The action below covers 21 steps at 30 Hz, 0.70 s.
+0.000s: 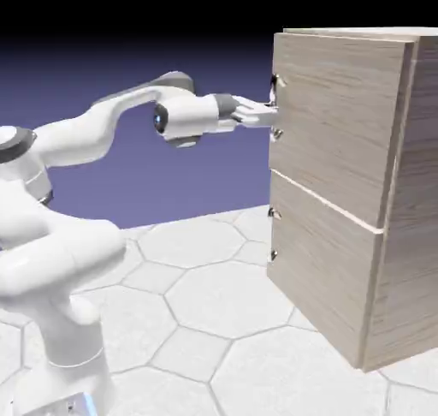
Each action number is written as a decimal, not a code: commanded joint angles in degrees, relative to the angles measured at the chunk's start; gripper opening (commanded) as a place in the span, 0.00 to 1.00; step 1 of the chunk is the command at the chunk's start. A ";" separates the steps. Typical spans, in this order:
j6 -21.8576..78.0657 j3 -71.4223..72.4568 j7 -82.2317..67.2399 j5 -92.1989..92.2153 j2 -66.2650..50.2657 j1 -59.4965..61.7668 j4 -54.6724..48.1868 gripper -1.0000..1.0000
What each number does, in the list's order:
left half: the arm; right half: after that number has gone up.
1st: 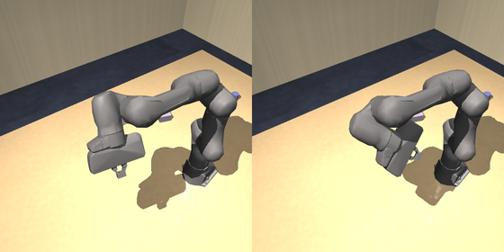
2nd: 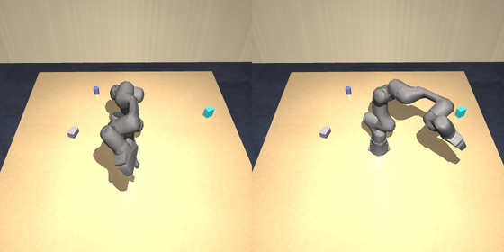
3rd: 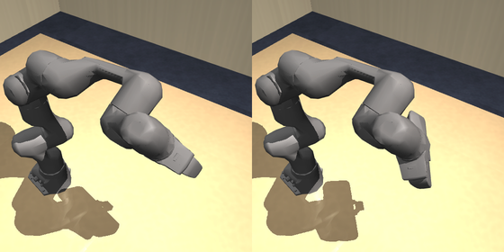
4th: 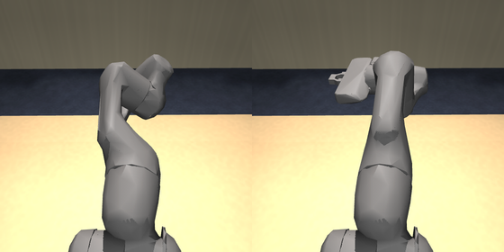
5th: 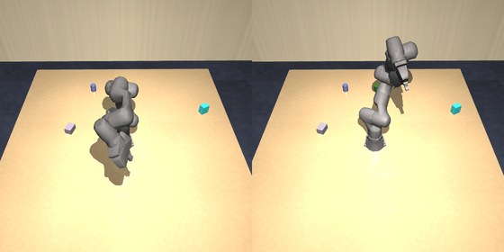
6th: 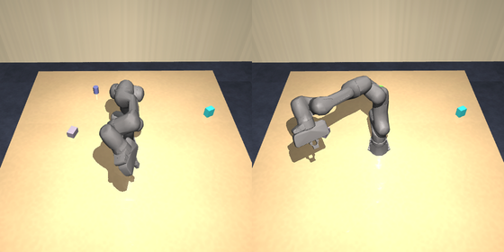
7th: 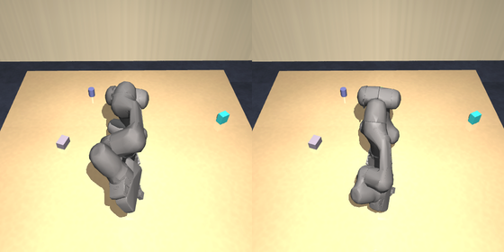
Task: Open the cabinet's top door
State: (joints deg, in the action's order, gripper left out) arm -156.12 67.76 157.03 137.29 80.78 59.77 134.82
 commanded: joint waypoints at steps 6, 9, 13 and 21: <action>11.51 -7.21 -6.24 0.75 1.98 -10.02 12.46 0.00; 17.57 -11.97 -8.96 -0.95 2.84 -15.02 18.69 0.00; 26.02 -20.05 -12.02 -5.76 4.21 -20.83 26.40 0.00; 39.85 -36.67 -15.89 -18.82 6.14 -25.27 35.16 0.00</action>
State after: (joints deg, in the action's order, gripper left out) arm -116.33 31.08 141.15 118.44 86.92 34.51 169.98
